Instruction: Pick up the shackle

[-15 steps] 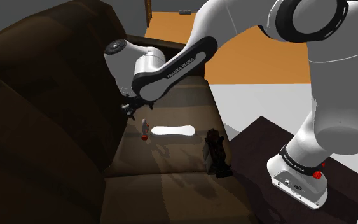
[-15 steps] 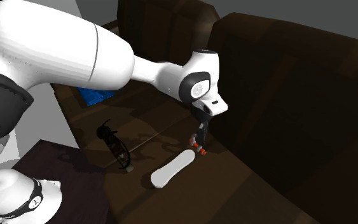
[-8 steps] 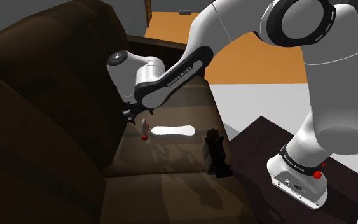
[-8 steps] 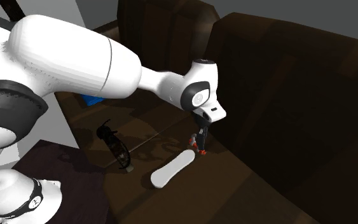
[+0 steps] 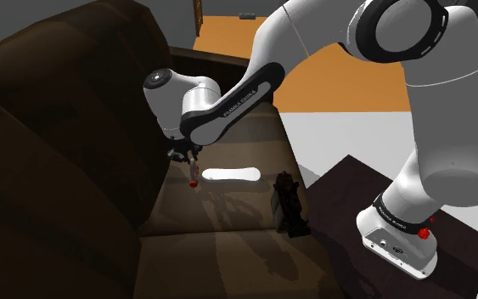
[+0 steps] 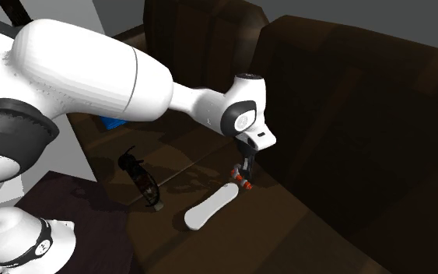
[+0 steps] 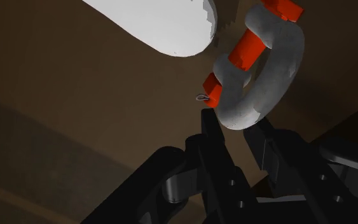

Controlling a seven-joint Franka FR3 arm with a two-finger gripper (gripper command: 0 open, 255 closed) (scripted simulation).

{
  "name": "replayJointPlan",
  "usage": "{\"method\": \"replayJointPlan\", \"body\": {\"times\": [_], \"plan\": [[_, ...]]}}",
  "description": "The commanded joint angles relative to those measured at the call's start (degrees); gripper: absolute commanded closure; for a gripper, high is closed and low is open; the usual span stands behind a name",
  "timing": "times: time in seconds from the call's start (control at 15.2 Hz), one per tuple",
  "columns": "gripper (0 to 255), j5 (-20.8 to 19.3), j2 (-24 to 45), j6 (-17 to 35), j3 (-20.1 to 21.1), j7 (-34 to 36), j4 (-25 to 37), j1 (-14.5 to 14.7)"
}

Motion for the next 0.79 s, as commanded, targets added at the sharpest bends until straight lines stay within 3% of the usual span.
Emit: {"method": "replayJointPlan", "body": {"times": [0.0,0.73], "plan": [[255,0.0,0.04,0.0,-0.02,0.0,-0.06,-0.01],[255,2.88,-4.03,-5.16,1.67,-2.68,1.66,-0.87]]}}
